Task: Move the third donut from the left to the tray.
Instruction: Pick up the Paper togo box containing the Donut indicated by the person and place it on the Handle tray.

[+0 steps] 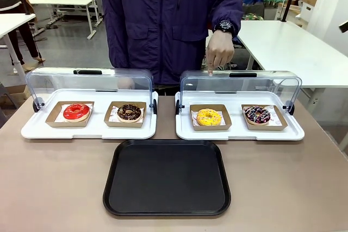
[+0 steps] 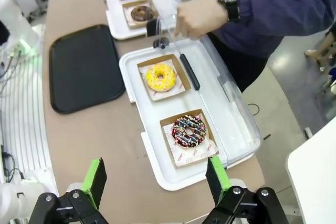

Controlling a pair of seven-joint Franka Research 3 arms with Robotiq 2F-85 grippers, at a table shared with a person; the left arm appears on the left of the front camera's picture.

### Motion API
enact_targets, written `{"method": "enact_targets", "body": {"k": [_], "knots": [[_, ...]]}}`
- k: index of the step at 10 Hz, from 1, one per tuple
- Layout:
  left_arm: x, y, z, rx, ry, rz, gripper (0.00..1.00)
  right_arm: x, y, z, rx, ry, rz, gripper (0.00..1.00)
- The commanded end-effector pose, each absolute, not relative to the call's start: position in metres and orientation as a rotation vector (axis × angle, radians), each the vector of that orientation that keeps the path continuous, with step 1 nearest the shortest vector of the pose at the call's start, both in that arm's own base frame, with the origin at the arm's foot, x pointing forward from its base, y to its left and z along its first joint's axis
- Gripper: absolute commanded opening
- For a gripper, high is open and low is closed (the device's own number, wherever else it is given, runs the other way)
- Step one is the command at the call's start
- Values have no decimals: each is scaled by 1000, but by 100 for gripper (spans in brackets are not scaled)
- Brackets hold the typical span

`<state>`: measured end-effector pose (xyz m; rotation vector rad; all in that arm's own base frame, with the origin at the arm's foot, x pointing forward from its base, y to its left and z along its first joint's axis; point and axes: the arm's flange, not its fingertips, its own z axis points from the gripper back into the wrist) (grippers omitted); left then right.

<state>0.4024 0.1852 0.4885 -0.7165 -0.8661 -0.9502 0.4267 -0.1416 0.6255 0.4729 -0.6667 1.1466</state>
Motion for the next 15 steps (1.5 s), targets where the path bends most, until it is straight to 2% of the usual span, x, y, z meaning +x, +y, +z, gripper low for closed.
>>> {"method": "enact_targets", "body": {"k": [1,3,5,9,15], "knots": [[401,185,490,-719,-868,-961,100,425,-143,626,484,-671,1132,100],[401,185,490,-719,-868,-961,100,425,-146,625,470,-668,1136,100],[401,185,490,-719,-868,-961,100,449,-82,580,463,-597,1167,100],[401,185,490,-719,-868,-961,100,451,16,513,350,-512,1231,100],[401,185,490,-719,-868,-961,100,498,125,457,179,-240,1402,100]]}}
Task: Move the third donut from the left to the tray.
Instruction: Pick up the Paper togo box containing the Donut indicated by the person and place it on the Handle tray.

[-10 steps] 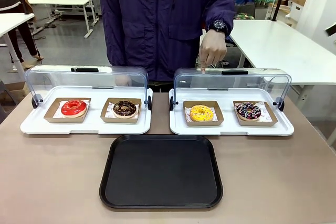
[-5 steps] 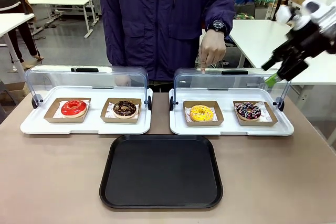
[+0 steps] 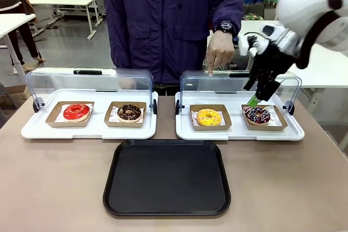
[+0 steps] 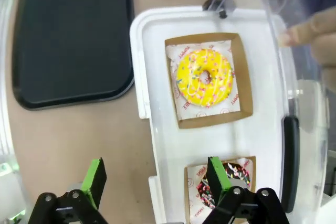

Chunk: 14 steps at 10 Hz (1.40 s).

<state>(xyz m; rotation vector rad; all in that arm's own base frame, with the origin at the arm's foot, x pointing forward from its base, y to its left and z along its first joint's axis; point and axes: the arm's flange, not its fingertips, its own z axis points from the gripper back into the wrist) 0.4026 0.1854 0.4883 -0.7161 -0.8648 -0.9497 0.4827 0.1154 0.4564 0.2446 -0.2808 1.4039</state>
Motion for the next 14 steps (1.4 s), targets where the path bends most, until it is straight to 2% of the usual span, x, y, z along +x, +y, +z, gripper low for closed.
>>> {"method": "enact_targets", "body": {"k": [1,2,3,4,7,10,14], "knots": [[401,185,490,-719,-868,-961,100,505,138,447,158,-209,1424,100],[401,185,490,-719,-868,-961,100,510,148,439,153,-207,1427,100],[401,185,490,-719,-868,-961,100,511,150,439,136,-274,1393,100],[401,185,490,-719,-868,-961,100,499,142,437,196,-219,1446,100],[401,185,490,-719,-868,-961,100,506,148,433,186,-226,1441,100],[401,185,490,-719,-868,-961,100,477,167,392,54,-271,1438,100],[401,185,490,-719,-868,-961,100,479,184,362,-42,-286,1456,100]]}}
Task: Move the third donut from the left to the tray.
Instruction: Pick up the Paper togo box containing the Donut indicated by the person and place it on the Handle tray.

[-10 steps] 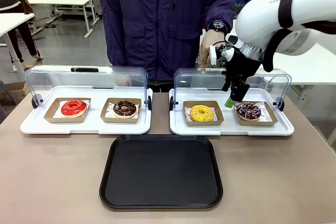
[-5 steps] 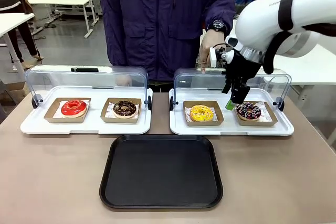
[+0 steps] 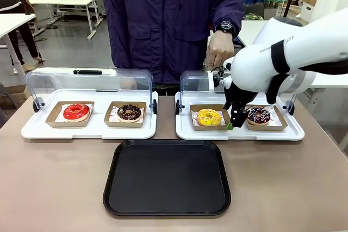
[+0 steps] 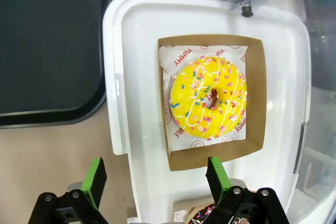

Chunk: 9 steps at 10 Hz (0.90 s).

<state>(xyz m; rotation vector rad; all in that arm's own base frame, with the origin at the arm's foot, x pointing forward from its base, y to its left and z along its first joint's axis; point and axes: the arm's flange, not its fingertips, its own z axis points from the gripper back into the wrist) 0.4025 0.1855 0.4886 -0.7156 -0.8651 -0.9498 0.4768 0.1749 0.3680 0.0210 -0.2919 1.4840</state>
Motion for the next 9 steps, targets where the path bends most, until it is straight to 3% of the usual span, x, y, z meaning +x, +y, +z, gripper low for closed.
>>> {"method": "enact_targets", "body": {"k": [1,9], "knots": [[401,185,490,-719,-868,-961,100,481,186,356,-48,-282,1467,100],[401,185,490,-719,-868,-961,100,493,181,334,-124,-287,1470,100]]}}
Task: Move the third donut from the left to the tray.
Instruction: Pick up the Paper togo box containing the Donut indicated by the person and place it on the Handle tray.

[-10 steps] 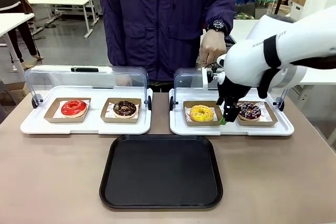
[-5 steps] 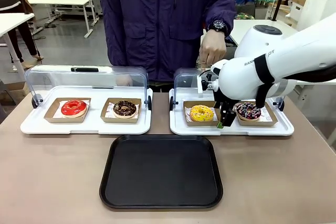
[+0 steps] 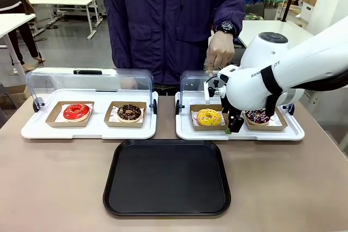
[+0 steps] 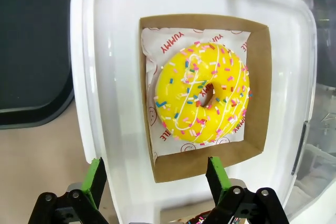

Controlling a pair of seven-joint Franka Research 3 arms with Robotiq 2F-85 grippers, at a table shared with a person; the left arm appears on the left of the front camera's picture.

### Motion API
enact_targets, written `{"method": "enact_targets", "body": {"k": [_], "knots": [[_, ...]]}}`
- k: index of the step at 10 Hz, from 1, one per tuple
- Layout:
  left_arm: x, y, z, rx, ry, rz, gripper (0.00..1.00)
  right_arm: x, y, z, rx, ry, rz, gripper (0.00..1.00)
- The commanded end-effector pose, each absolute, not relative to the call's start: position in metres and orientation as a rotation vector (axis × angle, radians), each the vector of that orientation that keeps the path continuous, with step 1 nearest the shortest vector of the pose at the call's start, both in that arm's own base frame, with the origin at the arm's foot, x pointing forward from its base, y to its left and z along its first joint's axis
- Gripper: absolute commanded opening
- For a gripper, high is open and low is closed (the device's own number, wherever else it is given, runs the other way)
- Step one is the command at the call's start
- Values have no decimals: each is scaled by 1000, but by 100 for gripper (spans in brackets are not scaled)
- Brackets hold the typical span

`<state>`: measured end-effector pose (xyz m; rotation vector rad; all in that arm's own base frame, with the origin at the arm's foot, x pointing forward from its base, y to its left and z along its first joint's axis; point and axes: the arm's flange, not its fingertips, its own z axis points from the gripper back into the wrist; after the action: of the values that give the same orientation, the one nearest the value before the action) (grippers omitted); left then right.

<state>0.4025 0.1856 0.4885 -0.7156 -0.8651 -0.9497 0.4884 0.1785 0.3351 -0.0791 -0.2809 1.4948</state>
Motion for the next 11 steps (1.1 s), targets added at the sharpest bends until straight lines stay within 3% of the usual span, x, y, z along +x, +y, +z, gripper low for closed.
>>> {"method": "enact_targets", "body": {"k": [1,11], "knots": [[401,185,490,-719,-868,-961,100,496,180,331,-130,-283,1475,100],[401,185,490,-719,-868,-961,100,517,177,314,-141,-280,1491,100]]}}
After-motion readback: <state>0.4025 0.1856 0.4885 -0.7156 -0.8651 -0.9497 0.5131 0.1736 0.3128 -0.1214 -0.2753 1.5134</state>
